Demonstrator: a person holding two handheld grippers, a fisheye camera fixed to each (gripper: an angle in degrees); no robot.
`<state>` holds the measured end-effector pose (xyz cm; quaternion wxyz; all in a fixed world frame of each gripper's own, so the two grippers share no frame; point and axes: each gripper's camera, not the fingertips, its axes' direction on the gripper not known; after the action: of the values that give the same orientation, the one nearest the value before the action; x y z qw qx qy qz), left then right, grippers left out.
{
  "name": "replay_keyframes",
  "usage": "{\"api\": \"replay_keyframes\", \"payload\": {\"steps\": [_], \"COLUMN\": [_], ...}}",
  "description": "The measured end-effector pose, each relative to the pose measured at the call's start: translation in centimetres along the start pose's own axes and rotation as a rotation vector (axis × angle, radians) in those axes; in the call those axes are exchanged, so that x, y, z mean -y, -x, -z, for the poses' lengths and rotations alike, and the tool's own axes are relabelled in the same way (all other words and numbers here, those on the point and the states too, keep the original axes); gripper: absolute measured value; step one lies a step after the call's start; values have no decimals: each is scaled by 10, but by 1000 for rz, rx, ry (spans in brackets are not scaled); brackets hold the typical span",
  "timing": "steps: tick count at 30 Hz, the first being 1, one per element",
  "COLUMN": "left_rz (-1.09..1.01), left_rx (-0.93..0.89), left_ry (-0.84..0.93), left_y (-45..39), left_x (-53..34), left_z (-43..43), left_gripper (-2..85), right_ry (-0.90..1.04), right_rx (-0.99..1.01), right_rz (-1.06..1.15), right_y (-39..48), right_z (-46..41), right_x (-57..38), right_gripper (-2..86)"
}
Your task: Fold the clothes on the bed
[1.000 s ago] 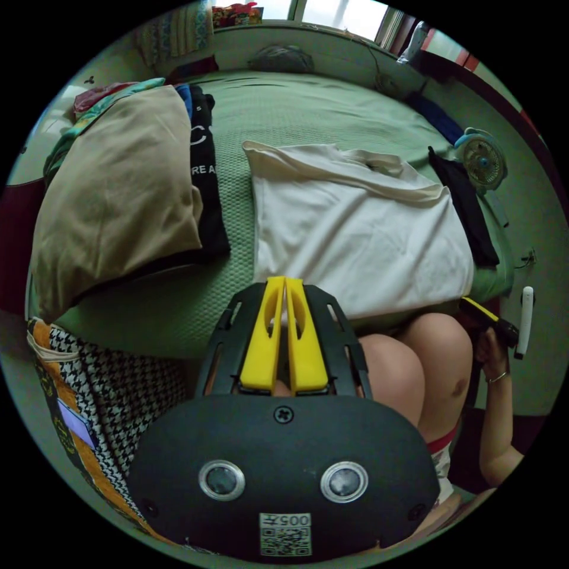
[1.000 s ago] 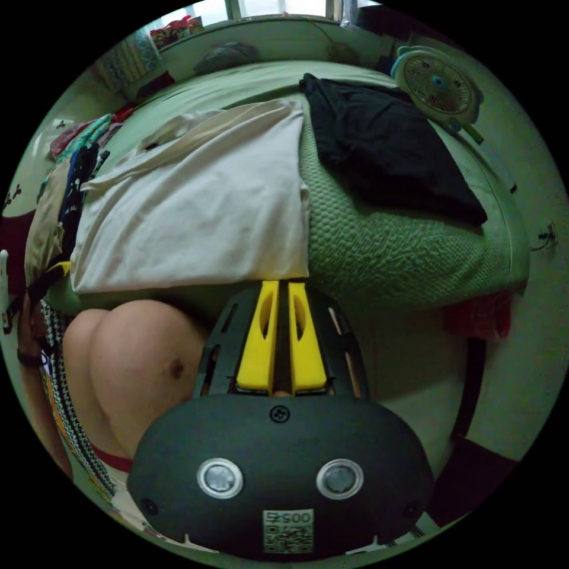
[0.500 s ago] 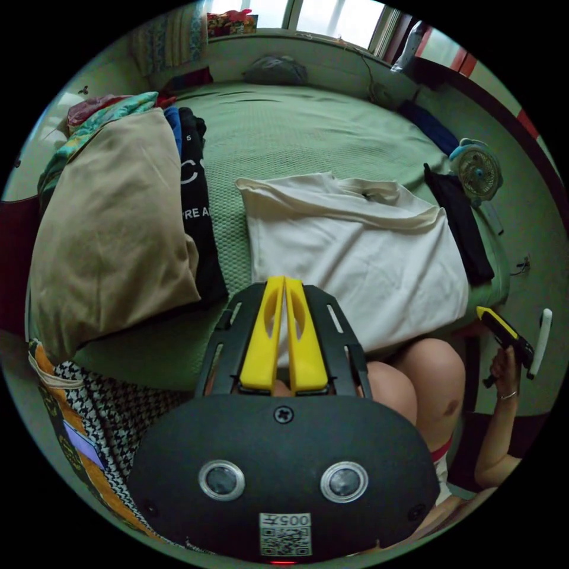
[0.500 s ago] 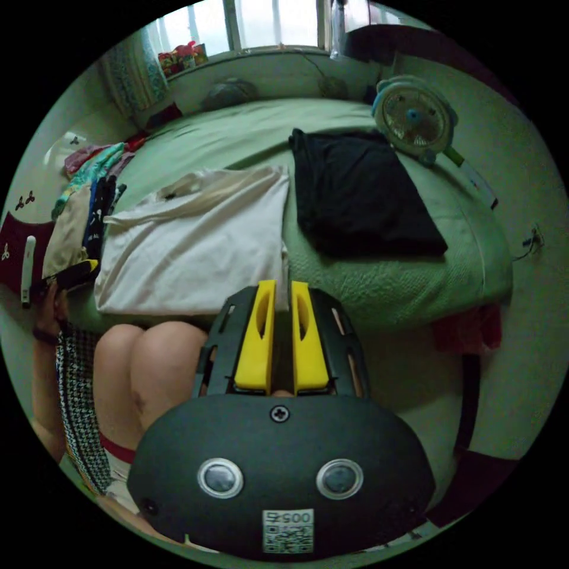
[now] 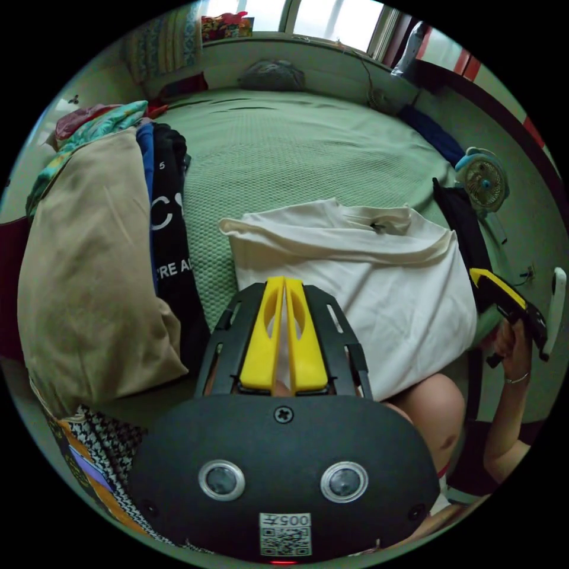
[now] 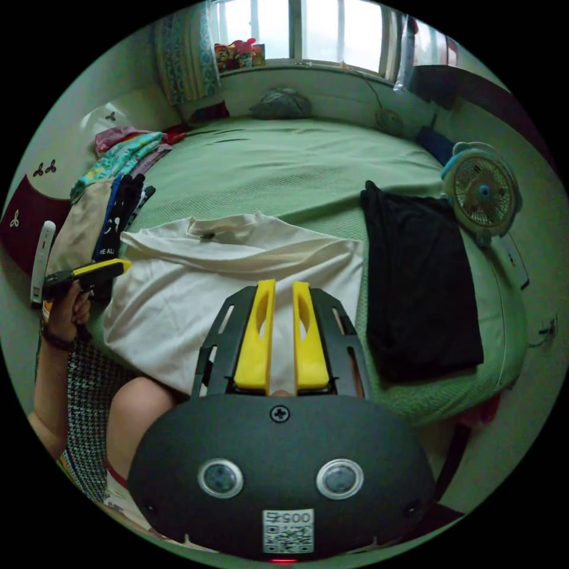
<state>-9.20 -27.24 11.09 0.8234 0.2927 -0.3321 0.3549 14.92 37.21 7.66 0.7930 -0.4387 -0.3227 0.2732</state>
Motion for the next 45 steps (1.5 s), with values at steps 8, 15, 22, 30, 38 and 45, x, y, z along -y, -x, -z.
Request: {"api": "replay_keyframes", "payload": {"steps": [8,15,22,30,38,45], "left_rz": [-31,-29,-29,-1,8,31], "left_rx": [-18,-9,-26,-20,-38,-68], "left_ry": [-18,1,-51,-28,-27,-59], "left_y": [-15,-27,-46,-70,-106,-147], "left_x": [24,42,63,89,67,52], "left_z": [-13,-27,-20,-24,-17,5], "left_gripper": [-6,-6,-6,-4,-5,-6], "right_ry": [47,64,-15,-20,35,58], "right_rx": [5,3,5,-38,123,98], "right_rz": [50,45,27,-33,146,68], "right_y": [17,18,10,-8,12,12], "right_z": [-36,-51,-45,-46,-31,-50], "right_x": [30,38,61,92,47,66], "right_gripper": [58,59,54,50,47,37]}}
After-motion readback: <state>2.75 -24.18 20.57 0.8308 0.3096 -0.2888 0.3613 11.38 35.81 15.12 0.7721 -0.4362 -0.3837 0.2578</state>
